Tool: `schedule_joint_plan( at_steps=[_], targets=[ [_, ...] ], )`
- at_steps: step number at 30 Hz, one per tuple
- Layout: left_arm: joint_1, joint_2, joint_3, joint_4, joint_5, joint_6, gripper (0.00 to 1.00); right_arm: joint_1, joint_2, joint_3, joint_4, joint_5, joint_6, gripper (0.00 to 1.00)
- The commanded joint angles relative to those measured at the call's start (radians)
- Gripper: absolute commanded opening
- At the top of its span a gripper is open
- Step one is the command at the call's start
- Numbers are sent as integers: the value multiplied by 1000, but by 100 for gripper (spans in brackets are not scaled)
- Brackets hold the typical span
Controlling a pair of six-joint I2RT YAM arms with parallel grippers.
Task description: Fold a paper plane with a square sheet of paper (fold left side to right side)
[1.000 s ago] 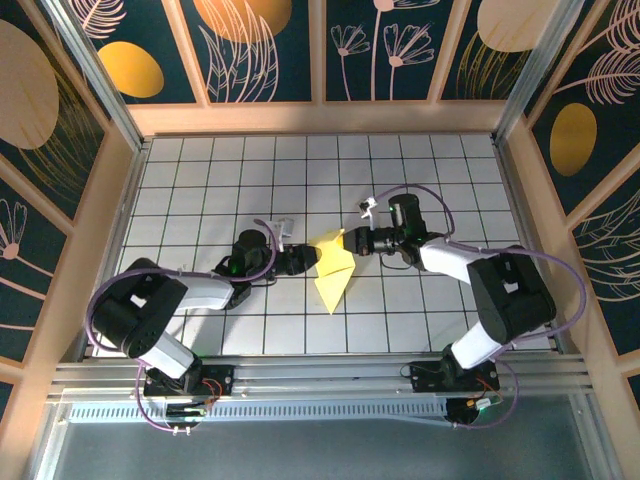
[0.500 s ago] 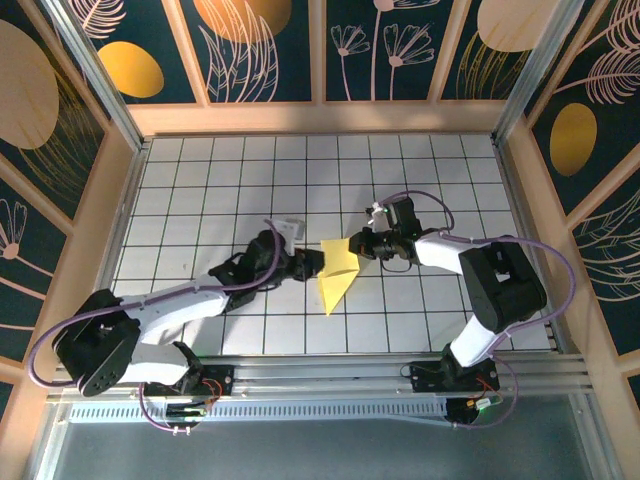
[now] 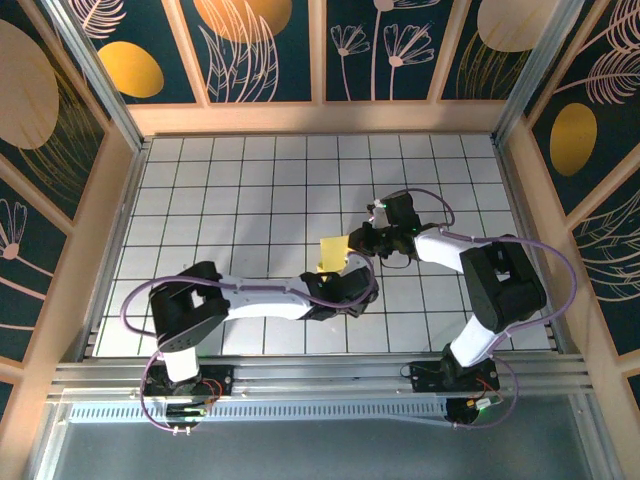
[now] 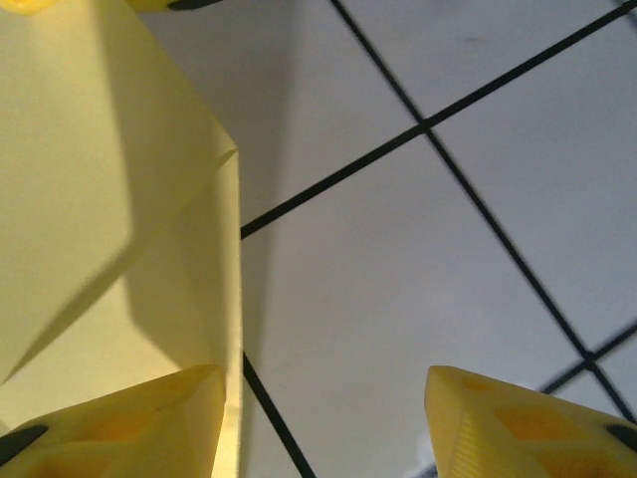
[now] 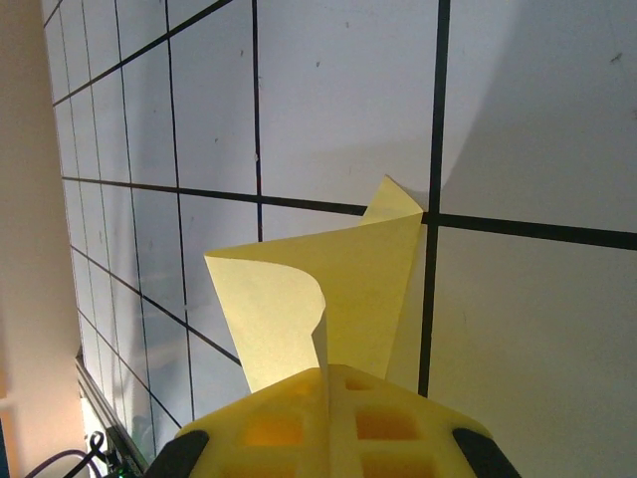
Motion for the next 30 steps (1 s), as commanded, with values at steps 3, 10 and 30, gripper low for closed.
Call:
schedule_joint_plan(
  at_steps=[3, 10, 30],
  targets=[
    [-4, 58, 64, -146, -128, -38, 56, 0, 16, 24, -21, 3, 12, 0],
    [-4, 86, 77, -180, -174, -59, 47, -1, 21, 24, -17, 0, 14, 0],
    [-4, 65, 40, -160, -183, -82, 4, -13, -11, 17, -72, 76, -25, 19]
  ],
)
